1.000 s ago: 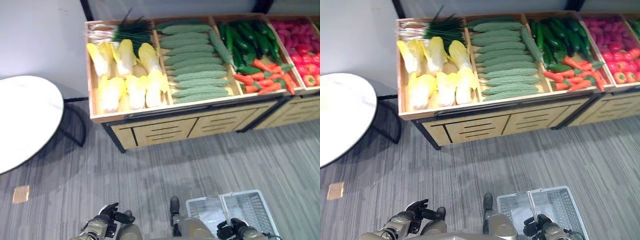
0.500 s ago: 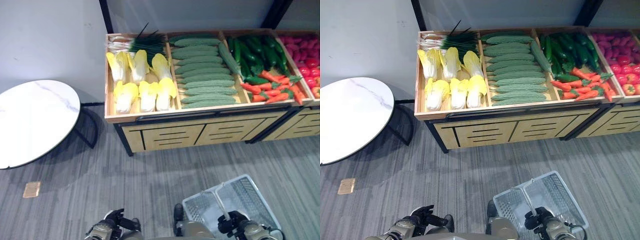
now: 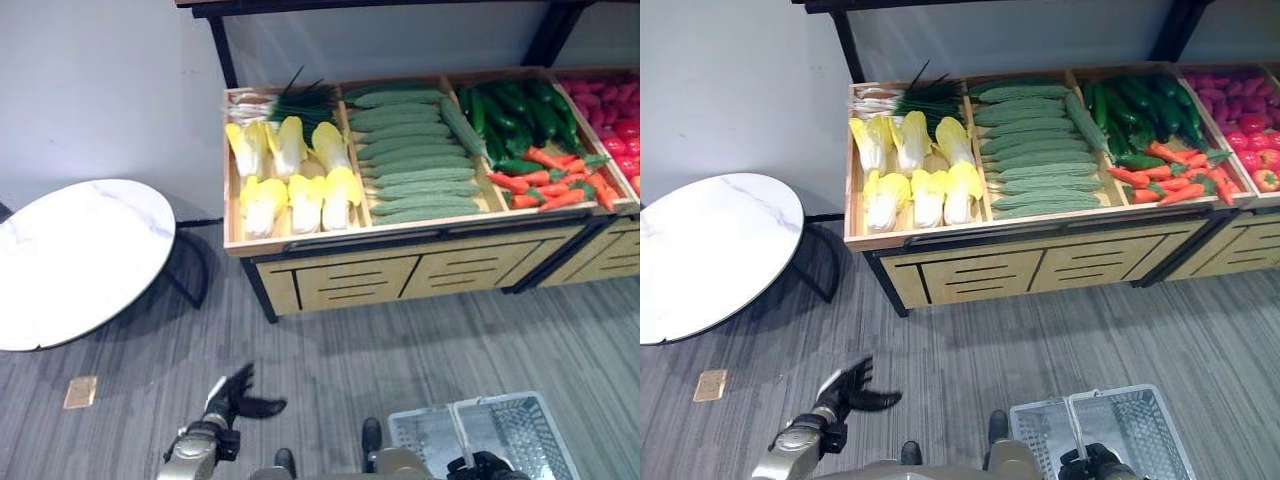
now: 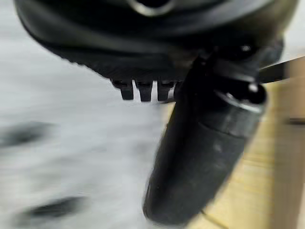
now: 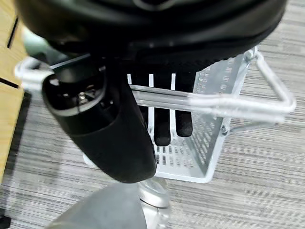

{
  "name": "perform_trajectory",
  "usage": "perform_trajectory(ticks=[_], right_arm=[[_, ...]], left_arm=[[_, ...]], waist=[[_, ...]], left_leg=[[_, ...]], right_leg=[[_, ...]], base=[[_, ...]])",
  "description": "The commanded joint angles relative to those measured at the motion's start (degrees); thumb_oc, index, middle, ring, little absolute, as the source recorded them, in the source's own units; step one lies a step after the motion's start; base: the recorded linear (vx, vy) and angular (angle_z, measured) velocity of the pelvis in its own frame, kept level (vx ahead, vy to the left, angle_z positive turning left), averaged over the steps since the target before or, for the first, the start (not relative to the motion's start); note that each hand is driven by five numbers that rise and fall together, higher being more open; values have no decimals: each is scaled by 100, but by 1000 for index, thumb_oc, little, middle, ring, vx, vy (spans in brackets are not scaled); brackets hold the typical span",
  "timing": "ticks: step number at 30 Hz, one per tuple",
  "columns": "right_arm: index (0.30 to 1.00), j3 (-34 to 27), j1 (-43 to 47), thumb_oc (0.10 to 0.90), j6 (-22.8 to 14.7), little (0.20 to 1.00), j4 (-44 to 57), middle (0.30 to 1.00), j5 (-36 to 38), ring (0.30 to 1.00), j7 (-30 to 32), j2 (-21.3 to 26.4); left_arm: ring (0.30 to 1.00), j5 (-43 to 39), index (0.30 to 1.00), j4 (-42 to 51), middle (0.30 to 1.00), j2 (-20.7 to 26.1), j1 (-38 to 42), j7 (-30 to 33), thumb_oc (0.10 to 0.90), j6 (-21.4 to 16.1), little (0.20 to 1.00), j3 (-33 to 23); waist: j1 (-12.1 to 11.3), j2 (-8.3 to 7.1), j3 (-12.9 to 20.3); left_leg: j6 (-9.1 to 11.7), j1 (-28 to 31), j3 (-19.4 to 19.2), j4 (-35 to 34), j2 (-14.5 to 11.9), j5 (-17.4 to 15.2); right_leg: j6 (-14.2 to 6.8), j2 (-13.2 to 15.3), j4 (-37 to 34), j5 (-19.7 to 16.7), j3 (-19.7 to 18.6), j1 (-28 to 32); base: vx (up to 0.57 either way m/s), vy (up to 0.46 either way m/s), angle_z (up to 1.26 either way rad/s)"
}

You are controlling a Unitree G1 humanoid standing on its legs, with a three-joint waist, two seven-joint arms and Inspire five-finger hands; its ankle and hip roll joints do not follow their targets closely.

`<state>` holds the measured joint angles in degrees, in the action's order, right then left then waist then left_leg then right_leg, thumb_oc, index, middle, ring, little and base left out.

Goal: Get the vegetables into the basket

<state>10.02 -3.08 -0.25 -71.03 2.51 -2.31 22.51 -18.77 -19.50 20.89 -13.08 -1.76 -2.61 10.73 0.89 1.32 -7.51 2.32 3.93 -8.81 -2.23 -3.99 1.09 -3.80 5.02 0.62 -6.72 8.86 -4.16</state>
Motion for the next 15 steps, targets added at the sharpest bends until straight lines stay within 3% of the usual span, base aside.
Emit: perform_trajectory(ticks=[1,3,8,10,15], right_arm=[[300,85,291,400,-173,300,-290,300,-112,300,-48,-78],[300,55,233,400,-162,300,-289,300,-111,300,-62,-116],[300,106,252,400,-152,300,-325,300,-143,300,-46,-131],[300,201,306,400,-155,300,-383,300,-194,300,-13,-125],[300,335,333,400,-139,300,-411,300,-295,300,26,-110]], left_arm=[[1000,-198,1000,324,1000,509,386,145,900,-482,1000,-886],[1000,-72,1000,971,1000,636,429,352,900,-545,1000,-1288],[1000,515,1000,1417,1000,963,775,692,900,-611,1000,-1640],[1000,1102,1000,1236,1000,1246,1285,1091,900,-596,1000,-1726],[1000,1548,1000,772,1000,1647,1986,1458,900,-477,1000,-1670]], waist=[[-113,-466,-1],[-133,-443,60],[-111,-427,119],[-55,-398,175],[73,-340,219]], left_leg=[[166,-157,485,74,83,-186],[193,-111,508,35,67,-166],[231,-60,492,10,24,-171],[261,-19,446,-37,-1,-156],[302,17,338,-110,-57,-109]], right_leg=[[-670,553,-128,122,-468,134],[-657,532,-190,142,-449,205],[-633,492,-230,167,-456,265],[-622,454,-286,162,-492,282],[-613,401,-345,132,-576,249]], base=[[30,-26,15],[40,-28,11],[14,-18,2],[22,-30,-2],[12,-24,-13]])
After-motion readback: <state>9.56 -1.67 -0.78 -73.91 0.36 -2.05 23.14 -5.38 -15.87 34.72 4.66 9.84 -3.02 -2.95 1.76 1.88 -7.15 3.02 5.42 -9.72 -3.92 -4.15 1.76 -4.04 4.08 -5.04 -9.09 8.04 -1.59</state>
